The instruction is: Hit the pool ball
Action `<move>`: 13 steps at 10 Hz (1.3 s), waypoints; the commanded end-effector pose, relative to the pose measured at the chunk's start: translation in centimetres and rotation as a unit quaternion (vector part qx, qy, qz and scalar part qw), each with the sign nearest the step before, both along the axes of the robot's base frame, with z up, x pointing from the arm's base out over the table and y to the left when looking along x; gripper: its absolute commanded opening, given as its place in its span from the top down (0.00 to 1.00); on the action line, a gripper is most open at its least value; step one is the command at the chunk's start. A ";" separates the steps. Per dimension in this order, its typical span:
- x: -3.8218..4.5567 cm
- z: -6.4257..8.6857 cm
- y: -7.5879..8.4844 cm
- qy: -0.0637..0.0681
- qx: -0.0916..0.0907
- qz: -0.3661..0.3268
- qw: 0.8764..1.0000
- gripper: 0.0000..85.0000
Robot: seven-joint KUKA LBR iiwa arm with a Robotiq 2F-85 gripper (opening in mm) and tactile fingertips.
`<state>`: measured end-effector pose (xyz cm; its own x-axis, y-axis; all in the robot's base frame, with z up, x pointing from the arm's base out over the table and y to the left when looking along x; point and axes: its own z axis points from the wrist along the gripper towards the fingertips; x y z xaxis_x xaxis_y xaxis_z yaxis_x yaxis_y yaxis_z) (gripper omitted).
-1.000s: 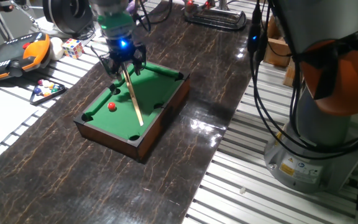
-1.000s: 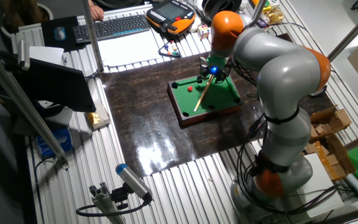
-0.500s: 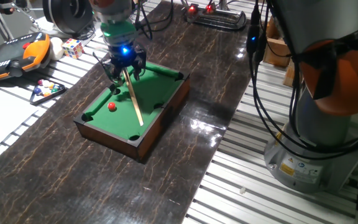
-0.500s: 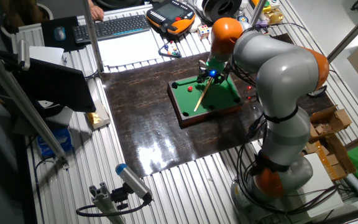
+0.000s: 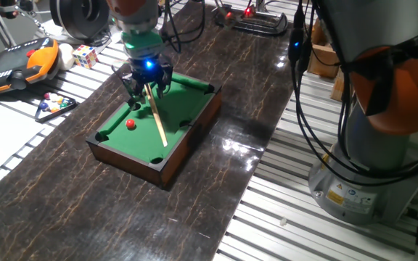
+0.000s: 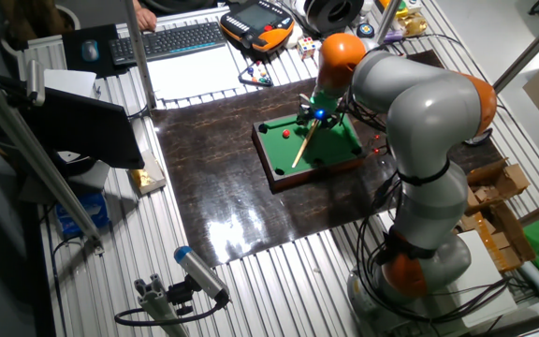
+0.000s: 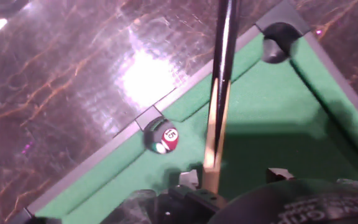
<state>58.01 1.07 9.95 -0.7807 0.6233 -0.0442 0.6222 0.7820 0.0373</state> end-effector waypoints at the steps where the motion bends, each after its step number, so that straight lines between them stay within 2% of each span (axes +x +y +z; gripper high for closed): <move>1: -0.02 -0.1 0.0 -0.001 0.000 -0.001 1.000 0.42; 3: -0.10 -0.4 -0.1 -0.005 -0.003 0.000 1.000 0.44; 5: -0.10 -0.4 -0.1 -0.014 -0.015 0.002 1.000 0.47; 7: -0.13 -0.5 -0.2 -0.015 -0.014 0.002 1.000 0.51; 9: -0.17 -0.6 -0.1 -0.019 -0.015 0.003 1.000 0.59; 11: -0.18 -0.6 -0.1 -0.020 -0.016 0.006 1.000 0.73; 12: -0.20 -0.7 0.0 -0.023 -0.019 0.006 1.000 0.76; 13: -0.23 -0.7 0.0 -0.023 -0.020 0.008 0.999 0.75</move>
